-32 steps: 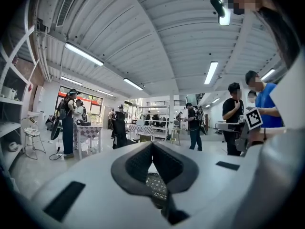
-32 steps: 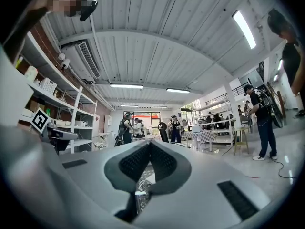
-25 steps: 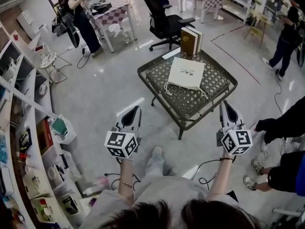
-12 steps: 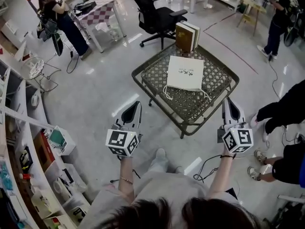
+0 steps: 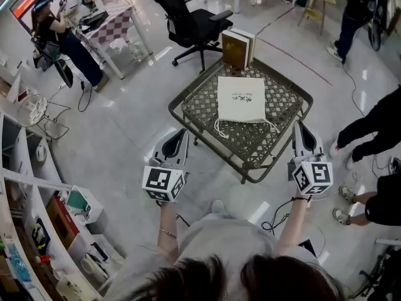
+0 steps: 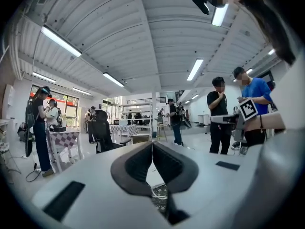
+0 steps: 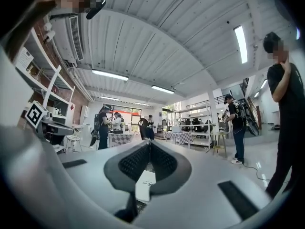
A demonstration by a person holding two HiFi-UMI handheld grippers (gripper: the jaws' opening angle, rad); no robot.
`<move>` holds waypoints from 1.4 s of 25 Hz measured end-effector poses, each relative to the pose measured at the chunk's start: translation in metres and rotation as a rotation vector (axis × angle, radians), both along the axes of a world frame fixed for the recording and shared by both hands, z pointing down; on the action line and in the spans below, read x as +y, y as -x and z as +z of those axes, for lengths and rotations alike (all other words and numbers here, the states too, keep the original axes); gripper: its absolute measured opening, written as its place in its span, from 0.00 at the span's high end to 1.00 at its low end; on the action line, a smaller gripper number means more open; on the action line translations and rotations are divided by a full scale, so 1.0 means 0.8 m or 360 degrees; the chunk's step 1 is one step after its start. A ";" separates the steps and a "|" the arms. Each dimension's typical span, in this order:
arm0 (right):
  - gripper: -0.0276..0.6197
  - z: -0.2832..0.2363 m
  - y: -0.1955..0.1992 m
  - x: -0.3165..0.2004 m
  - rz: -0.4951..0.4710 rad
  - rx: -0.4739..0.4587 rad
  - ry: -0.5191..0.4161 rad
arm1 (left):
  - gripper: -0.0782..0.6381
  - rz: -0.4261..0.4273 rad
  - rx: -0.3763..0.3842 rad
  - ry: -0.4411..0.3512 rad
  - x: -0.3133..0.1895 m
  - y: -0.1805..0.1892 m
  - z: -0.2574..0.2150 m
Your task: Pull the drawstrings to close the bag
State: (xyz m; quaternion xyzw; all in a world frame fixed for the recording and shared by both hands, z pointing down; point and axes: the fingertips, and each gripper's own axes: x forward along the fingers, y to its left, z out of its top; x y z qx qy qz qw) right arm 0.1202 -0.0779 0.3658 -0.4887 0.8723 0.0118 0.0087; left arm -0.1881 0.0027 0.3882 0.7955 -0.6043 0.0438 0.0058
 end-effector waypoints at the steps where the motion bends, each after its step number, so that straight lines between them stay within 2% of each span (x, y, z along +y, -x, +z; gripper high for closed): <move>1: 0.92 0.002 0.005 -0.002 -0.0004 0.0001 0.0014 | 0.86 0.0020 -0.0014 0.0001 -0.004 0.002 0.001; 6: 0.92 0.012 0.022 -0.007 0.0004 0.0090 0.0060 | 0.86 0.0091 0.0003 -0.0032 -0.017 0.009 -0.002; 12: 0.92 0.025 0.036 -0.012 0.0026 0.0216 0.0065 | 0.86 0.0121 -0.0037 0.0009 -0.031 0.017 0.007; 20: 0.92 0.045 0.032 -0.029 0.0024 0.0287 0.0124 | 0.86 0.0144 -0.0077 0.0084 -0.054 0.007 0.026; 30: 0.92 0.077 0.035 -0.087 -0.0144 0.0344 0.0283 | 0.86 0.0165 -0.0109 0.0191 -0.123 -0.015 0.054; 35: 0.92 0.096 0.028 -0.115 -0.0168 0.0377 0.0337 | 0.86 0.0180 -0.0154 0.0265 -0.152 -0.029 0.074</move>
